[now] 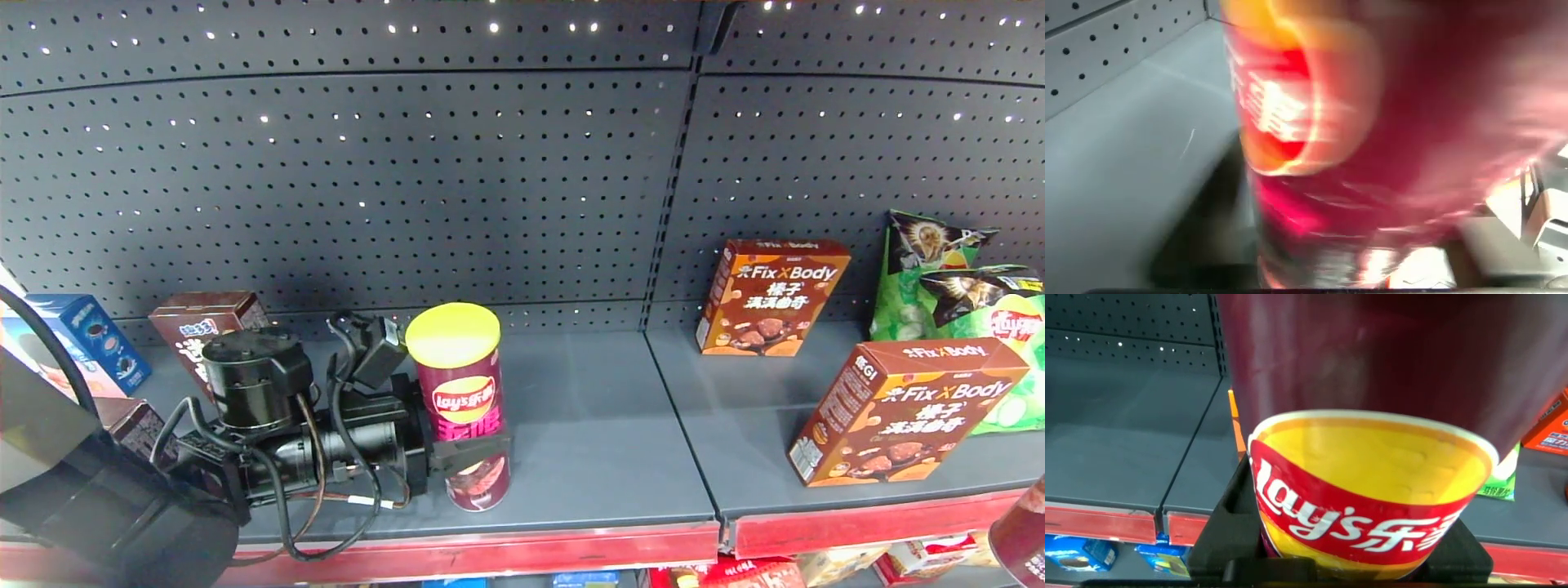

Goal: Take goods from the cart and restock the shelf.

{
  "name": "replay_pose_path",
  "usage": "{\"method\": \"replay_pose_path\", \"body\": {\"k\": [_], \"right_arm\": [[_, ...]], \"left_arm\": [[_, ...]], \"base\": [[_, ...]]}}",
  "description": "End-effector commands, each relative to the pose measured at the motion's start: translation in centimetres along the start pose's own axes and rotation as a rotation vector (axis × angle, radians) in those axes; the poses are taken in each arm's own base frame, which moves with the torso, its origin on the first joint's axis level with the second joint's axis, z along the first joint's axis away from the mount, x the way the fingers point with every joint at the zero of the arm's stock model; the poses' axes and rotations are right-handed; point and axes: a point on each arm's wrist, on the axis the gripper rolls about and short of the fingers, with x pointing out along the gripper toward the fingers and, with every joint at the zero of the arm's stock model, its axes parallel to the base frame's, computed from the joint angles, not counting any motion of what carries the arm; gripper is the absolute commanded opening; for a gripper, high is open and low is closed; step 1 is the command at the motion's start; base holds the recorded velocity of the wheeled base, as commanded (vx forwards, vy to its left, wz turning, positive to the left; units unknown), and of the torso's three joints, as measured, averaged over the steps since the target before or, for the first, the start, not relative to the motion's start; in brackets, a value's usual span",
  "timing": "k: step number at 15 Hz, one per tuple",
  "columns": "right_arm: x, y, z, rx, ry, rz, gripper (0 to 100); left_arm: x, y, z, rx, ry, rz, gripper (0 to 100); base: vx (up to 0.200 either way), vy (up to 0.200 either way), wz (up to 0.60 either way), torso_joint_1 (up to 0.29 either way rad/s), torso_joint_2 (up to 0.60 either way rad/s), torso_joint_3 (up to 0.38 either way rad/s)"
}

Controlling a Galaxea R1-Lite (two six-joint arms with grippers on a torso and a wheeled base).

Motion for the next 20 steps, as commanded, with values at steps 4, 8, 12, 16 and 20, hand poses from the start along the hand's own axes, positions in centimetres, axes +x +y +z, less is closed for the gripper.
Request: {"method": "replay_pose_path", "body": {"k": [4, 8, 12, 16, 20], "right_arm": [[0.0, 0.0, -0.1, 0.0, 0.004, 0.002, 0], [0.0, 0.0, -0.4, 0.001, 0.013, 0.003, 0], [0.0, 0.1, -0.5, 0.001, 0.019, 0.005, 0], [0.0, 0.1, -0.8, 0.003, 0.025, 0.004, 0], [0.0, 0.1, -1.1, 0.004, 0.037, 0.005, 0]], "left_arm": [[0.0, -0.1, 0.2, 0.008, -0.006, -0.003, 100], [-1.0, -0.9, 1.8, 0.058, -0.056, 0.006, 100], [-2.2, -1.9, 2.5, 0.07, -0.072, 0.035, 100], [-3.6, -2.9, 3.4, 0.094, -0.098, 0.05, 100], [-5.5, -3.9, 3.3, 0.095, -0.102, 0.079, 100]], "base": [[0.0, 0.0, 0.0, 0.0, 0.0, 0.0], [0.0, 0.0, 0.0, 0.0, 0.0, 0.0], [0.0, 0.0, 0.0, 0.0, 0.0, 0.0], [0.0, 0.0, 0.0, 0.0, 0.0, 0.0], [0.0, 0.0, 0.0, 0.0, 0.0, 0.0]]}}
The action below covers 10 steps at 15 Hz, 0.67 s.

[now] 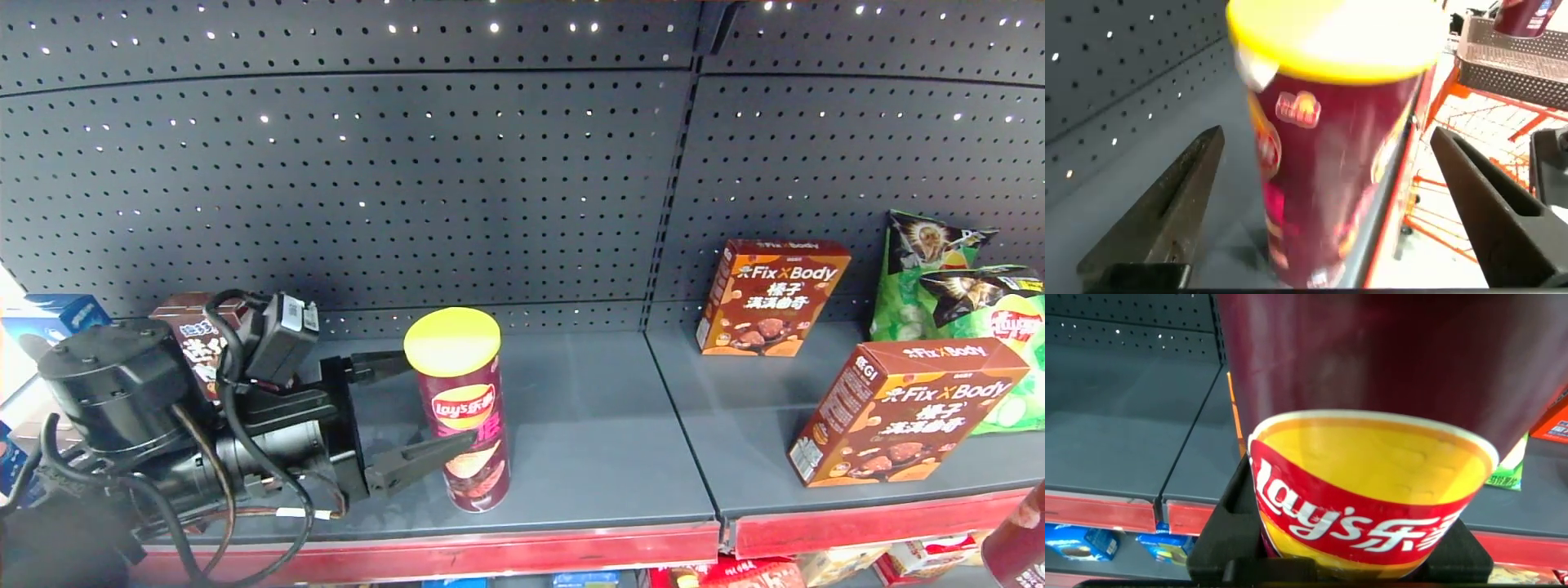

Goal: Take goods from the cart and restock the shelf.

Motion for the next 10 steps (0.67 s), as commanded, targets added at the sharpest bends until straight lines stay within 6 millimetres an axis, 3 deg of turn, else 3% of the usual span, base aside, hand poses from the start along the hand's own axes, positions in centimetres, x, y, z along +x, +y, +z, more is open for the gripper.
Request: {"method": "replay_pose_path", "body": {"k": [1, 10], "right_arm": [[0.0, 0.0, -0.2, 0.001, 0.005, 0.002, 0], [-0.1, 0.1, -0.7, 0.0, 0.018, 0.002, 0]], "left_arm": [[-1.3, -1.1, 0.2, 0.003, -0.003, 0.006, 100], [-6.8, -2.7, 2.1, 0.078, -0.078, 0.223, 100]], "base": [[0.0, 0.0, 0.0, 0.0, 0.0, 0.0], [0.0, 0.0, 0.0, 0.0, 0.0, 0.0]]}}
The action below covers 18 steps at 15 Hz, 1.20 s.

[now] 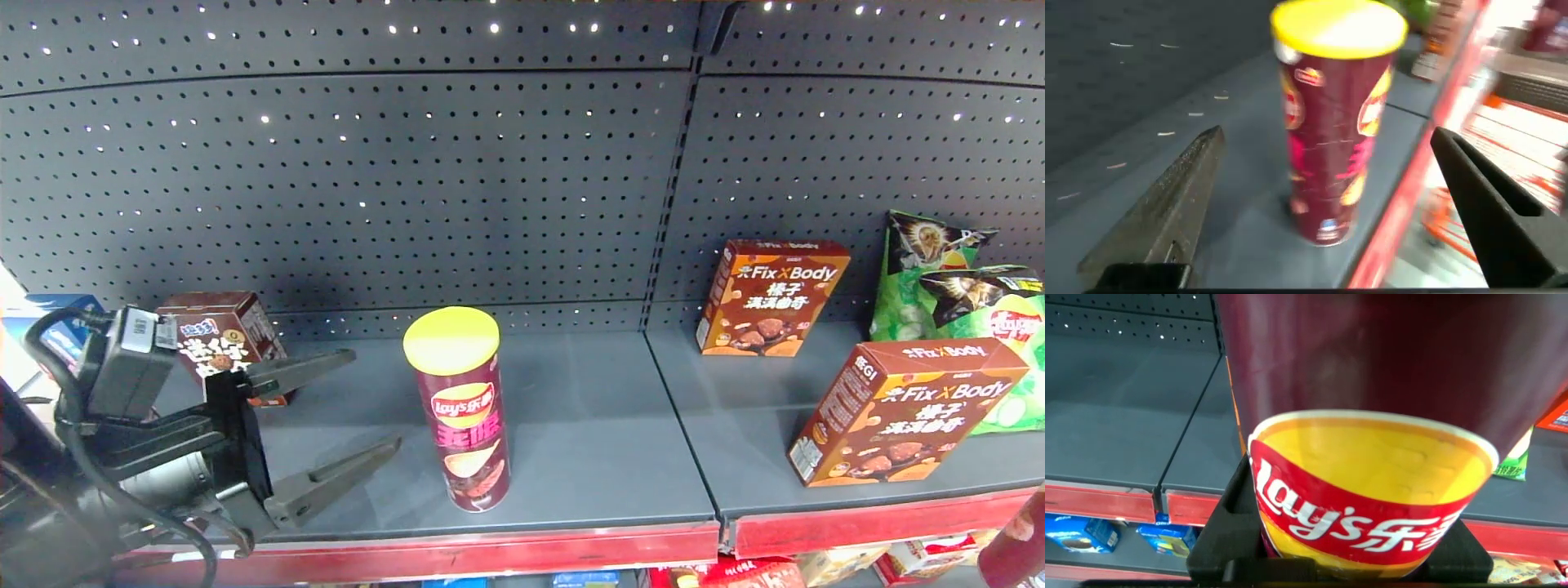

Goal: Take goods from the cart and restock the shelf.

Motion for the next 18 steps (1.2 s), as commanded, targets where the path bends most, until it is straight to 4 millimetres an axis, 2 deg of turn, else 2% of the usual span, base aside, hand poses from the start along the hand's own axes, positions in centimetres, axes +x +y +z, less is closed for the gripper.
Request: {"method": "replay_pose_path", "body": {"k": [1, 4, 7, 8, 11, 16, 18], "right_arm": [[0.0, 0.0, -0.1, -0.001, 0.002, 0.0, 0], [0.0, 0.0, -0.2, 0.001, 0.006, -0.001, 0], [-0.2, 0.0, -0.2, -0.001, -0.004, -0.002, 0], [-0.2, 0.0, -0.2, 0.0, -0.003, -0.002, 0], [-0.2, 0.0, -0.2, 0.0, -0.003, -0.003, 0], [-0.3, 0.0, -0.3, -0.001, -0.002, -0.02, 0], [-0.6, 0.0, -0.3, -0.002, -0.017, -0.023, 0]], "left_arm": [[-1.4, -0.4, 1.3, 0.04, -0.047, 0.114, 100], [-2.1, -0.4, 2.1, 0.052, -0.072, 0.384, 100], [-4.1, -1.7, 2.7, 0.032, -0.044, 0.582, 100], [-5.9, -3.2, 3.1, 0.026, -0.033, 0.611, 100], [-9.4, -5.9, 3.4, 0.016, -0.02, 0.752, 100], [-13.5, -9.2, 1.6, 0.01, -0.011, 0.957, 100], [-15.5, -10.9, 0.0, 0.011, 0.021, 1.009, 100]], "base": [[0.0, 0.0, 0.0, 0.0, 0.0, 0.0], [0.0, 0.0, 0.0, 0.0, 0.0, 0.0], [0.0, 0.0, 0.0, 0.0, 0.0, 0.0], [0.0, 0.0, 0.0, 0.0, 0.0, 0.0], [0.0, 0.0, 0.0, 0.0, 0.0, 0.0], [0.0, 0.0, 0.0, 0.0, 0.0, 0.0], [0.0, 0.0, 0.0, 0.0, 0.0, 0.0]]}}
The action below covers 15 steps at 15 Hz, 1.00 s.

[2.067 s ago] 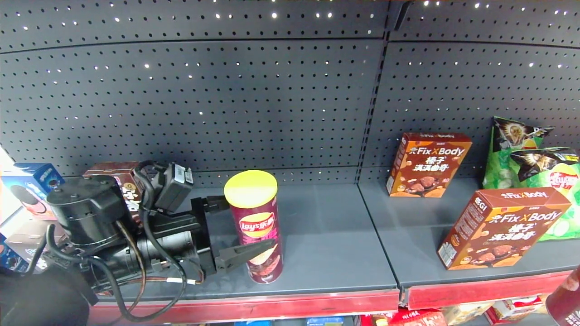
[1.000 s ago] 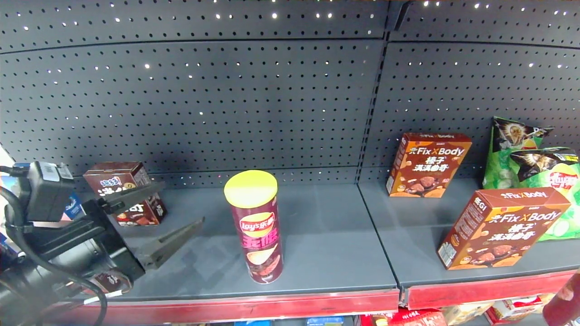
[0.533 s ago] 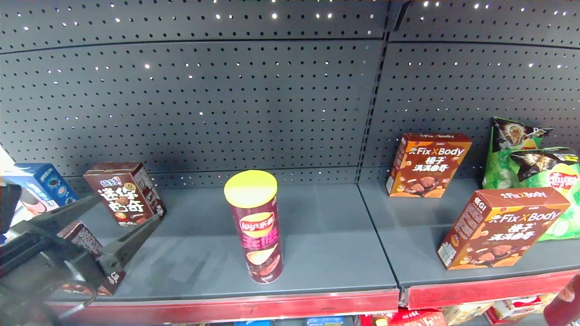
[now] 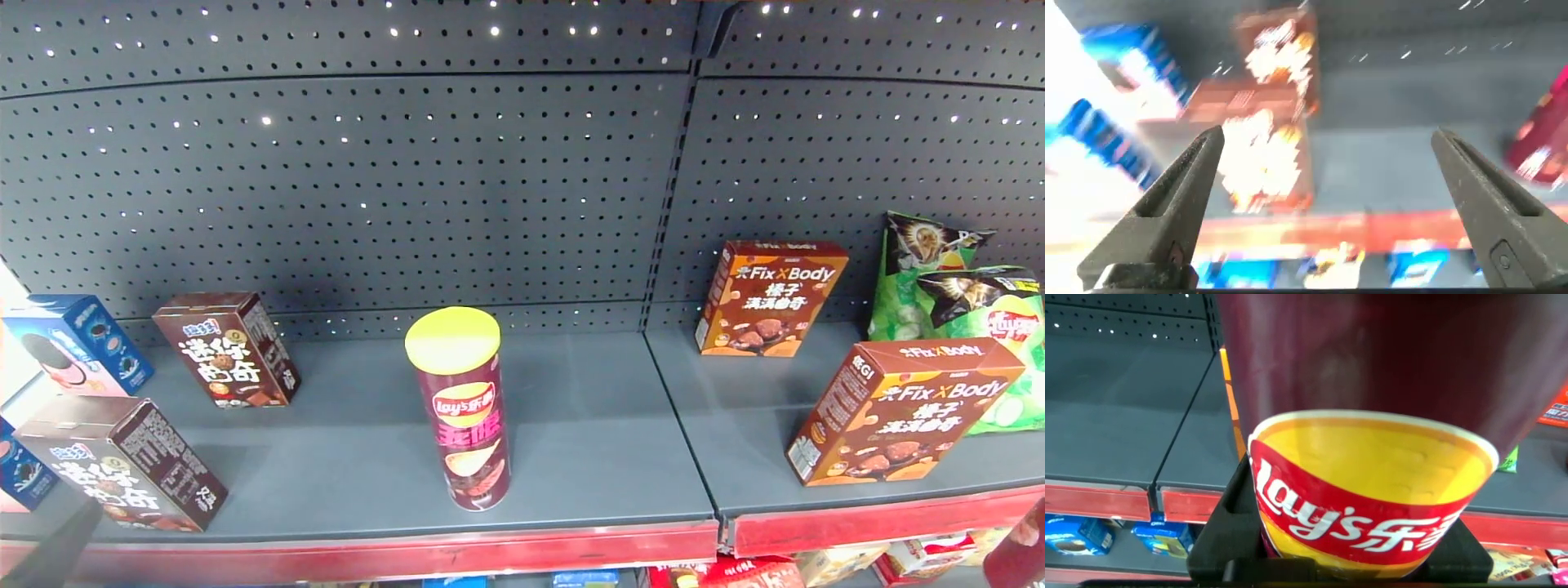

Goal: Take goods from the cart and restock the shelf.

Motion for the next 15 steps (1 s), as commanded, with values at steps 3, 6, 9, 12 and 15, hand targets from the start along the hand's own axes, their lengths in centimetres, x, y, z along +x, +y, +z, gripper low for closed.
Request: {"method": "replay_pose_path", "body": {"k": [3, 6, 9, 12, 15], "right_arm": [[-0.8, 0.1, -0.3, -0.002, -0.023, -0.003, 0], [-1.2, 0.1, -0.2, -0.005, -0.029, 0.006, 0], [-1.5, 0.1, 0.3, -0.007, -0.061, 0.016, 0], [-1.4, 0.1, 0.8, -0.009, -0.073, 0.027, 0], [-1.5, 0.1, 1.4, -0.012, -0.097, 0.066, 0]], "left_arm": [[-5.2, 1.0, -3.2, -0.002, -0.055, 0.076, 100], [-5.9, 1.1, -5.0, -0.026, -0.058, 0.075, 100], [-5.3, 0.9, -6.5, -0.04, -0.022, 0.039, 100], [-4.6, 0.5, -8.3, -0.053, -0.02, -0.011, 100], [-4.6, 0.2, -8.3, -0.088, -0.018, -0.155, 100]], "base": [[0.0, 0.0, 0.0, 0.0, 0.0, 0.0], [0.0, 0.0, 0.0, 0.0, 0.0, 0.0], [0.0, 0.0, 0.0, 0.0, 0.0, 0.0], [0.0, 0.0, 0.0, 0.0, 0.0, 0.0], [0.0, 0.0, 0.0, 0.0, 0.0, 0.0]]}}
